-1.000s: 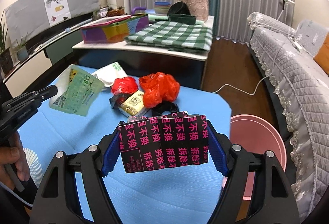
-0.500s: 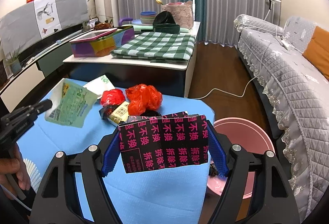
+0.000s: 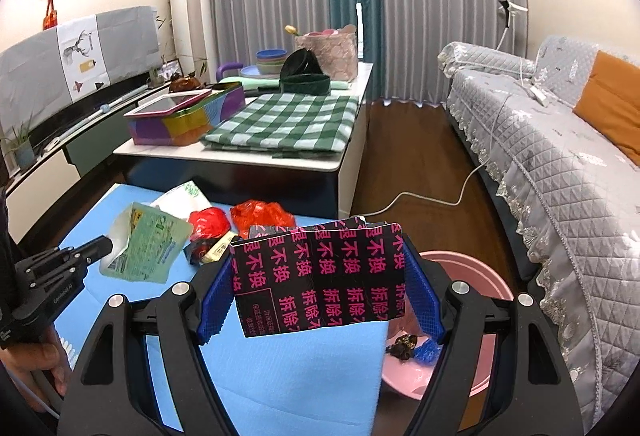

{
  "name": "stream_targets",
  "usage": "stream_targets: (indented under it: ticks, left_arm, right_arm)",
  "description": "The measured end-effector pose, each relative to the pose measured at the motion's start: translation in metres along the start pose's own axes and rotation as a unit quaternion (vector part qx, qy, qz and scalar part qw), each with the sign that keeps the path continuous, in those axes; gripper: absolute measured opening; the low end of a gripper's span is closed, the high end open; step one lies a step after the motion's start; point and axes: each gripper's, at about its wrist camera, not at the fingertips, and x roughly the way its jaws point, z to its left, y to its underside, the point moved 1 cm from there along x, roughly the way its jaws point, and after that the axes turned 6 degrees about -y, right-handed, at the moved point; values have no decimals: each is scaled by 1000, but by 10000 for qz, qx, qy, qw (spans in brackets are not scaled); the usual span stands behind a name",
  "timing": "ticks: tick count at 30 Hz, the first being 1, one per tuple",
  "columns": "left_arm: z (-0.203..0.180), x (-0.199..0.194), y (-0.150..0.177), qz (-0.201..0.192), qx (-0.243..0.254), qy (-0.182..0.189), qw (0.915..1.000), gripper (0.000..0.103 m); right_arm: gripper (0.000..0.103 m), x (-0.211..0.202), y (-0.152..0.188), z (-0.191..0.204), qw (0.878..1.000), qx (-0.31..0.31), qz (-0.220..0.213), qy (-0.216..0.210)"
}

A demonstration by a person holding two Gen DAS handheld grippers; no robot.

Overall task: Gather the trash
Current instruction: 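Carry the packet in the left tool while the right tool carries the card to the bin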

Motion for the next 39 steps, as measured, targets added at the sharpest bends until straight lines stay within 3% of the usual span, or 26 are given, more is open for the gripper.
stream_targets:
  ticks: [17, 39]
  left_arm:
    - [-31, 5, -5, -11, 171, 219, 9996, 0]
    - [-58, 6, -9, -14, 261, 578, 9980, 0]
  right_arm:
    - [74, -14, -19, -49, 9980, 415, -222, 429]
    - [74, -23, -8, -84, 9952, 577, -149, 779]
